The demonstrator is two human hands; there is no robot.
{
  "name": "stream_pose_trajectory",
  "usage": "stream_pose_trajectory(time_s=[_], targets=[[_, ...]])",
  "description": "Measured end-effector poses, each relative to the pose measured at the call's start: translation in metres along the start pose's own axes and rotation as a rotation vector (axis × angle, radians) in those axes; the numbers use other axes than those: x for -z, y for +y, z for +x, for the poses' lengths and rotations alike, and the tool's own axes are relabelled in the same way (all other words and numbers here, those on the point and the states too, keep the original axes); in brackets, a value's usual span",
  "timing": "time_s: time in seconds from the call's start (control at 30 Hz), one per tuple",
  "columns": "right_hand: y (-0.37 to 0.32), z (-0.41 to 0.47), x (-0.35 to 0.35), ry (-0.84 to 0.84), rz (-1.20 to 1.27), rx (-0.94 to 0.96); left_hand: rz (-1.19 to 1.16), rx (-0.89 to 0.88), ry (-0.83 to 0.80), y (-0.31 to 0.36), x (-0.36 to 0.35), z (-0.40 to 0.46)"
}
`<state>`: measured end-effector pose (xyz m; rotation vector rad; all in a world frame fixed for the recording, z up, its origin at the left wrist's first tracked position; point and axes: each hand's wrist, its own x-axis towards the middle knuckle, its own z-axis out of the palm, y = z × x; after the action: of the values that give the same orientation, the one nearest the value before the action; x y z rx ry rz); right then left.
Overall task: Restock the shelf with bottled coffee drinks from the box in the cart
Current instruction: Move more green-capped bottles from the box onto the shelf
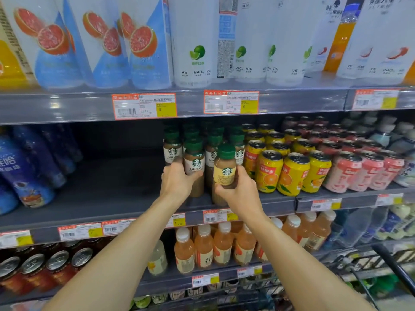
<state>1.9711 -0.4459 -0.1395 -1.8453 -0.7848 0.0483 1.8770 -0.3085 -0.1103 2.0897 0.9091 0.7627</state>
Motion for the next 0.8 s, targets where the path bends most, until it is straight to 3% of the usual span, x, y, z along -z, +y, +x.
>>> stream_pose_trajectory(time_s=[0.8], targets=[[0.011, 0.002, -0.002, -0.004, -0.035, 0.017, 0.059, 0.066, -0.056, 0.014, -0.02, 0.028]])
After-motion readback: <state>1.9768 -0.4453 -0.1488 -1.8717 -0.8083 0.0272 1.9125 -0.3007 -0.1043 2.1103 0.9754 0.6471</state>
